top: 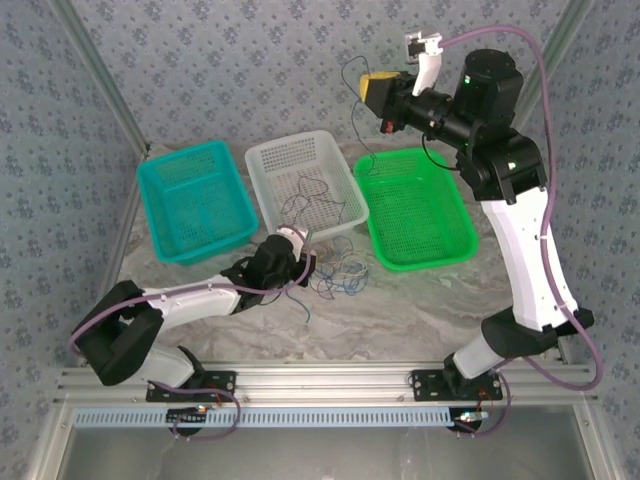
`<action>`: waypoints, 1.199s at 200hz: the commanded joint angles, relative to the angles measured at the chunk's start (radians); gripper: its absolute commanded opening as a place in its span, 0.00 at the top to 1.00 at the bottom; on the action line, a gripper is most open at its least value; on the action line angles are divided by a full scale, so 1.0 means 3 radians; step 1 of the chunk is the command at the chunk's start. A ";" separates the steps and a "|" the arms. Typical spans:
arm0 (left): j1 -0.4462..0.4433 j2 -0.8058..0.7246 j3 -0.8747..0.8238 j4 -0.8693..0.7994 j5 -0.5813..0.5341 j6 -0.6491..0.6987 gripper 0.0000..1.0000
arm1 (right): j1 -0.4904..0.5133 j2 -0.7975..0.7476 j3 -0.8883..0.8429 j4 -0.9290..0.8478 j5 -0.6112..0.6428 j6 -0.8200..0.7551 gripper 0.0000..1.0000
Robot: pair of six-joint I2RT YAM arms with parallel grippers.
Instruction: Untangle the cables
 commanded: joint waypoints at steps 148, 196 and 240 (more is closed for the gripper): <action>0.0015 -0.0533 -0.0081 -0.0060 -0.0062 -0.0002 0.98 | 0.0033 0.1549 -0.0337 0.0371 -0.0293 0.0316 1.00; 0.0015 -0.0676 -0.0103 -0.0149 -0.0095 0.0001 0.97 | 0.0094 0.2100 -0.0308 0.0093 -0.0424 0.0356 0.78; 0.0019 -0.0815 -0.0139 -0.0198 -0.0139 -0.0002 0.97 | 0.0094 0.2245 -0.0297 -0.0198 -0.0554 0.0331 0.58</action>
